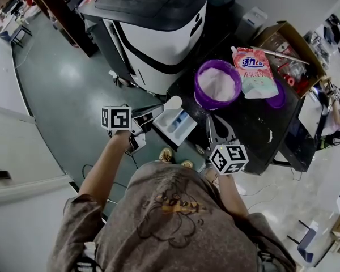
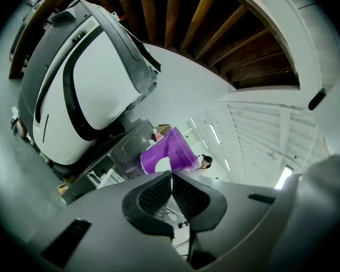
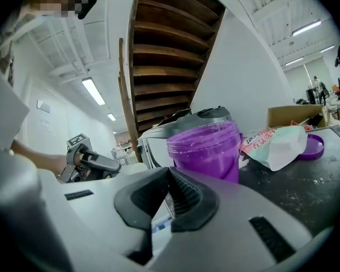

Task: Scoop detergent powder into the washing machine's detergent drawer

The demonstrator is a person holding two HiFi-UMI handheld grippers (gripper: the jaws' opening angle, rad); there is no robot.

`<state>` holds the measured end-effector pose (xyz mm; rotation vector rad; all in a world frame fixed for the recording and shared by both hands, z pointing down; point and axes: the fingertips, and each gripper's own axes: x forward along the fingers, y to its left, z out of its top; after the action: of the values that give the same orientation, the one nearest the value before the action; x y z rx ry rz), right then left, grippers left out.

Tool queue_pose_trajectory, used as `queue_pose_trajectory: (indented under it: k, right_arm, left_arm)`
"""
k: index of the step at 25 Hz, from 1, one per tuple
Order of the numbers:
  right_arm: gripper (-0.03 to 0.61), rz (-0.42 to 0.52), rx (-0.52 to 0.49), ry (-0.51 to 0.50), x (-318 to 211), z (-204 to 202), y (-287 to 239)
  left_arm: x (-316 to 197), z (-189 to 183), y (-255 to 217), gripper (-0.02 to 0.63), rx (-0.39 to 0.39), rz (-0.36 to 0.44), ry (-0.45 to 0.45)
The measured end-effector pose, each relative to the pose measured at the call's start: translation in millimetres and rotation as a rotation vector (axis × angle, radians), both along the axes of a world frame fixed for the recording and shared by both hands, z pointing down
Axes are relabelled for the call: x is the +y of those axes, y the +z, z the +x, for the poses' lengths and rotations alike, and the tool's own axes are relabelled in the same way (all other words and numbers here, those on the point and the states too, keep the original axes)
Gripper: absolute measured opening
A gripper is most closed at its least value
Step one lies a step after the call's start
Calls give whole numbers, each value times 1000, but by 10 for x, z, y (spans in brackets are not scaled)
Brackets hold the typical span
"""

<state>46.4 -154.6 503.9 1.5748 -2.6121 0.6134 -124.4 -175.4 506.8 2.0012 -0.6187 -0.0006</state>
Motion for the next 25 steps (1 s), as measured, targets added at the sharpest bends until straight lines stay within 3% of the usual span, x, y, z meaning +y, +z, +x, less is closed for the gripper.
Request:
queue_pose_trajectory:
  k: [13,17,21,25]
  right_arm:
    - [-8,-18,1,3,68,31,78]
    - [-8,-22,0,3,100,41,111]
    - [-8,-26,0,6,115,60,128]
    - [-8,-29,-1,10,122,71,138]
  left_arm:
    - [18,-82,699,23,-222,-28,-19]
    - [44,-78,853,23,-348,9,7]
    - [57,-76,953,23,-531,80,61]
    - [53,-12,982,23,-625,135,109]
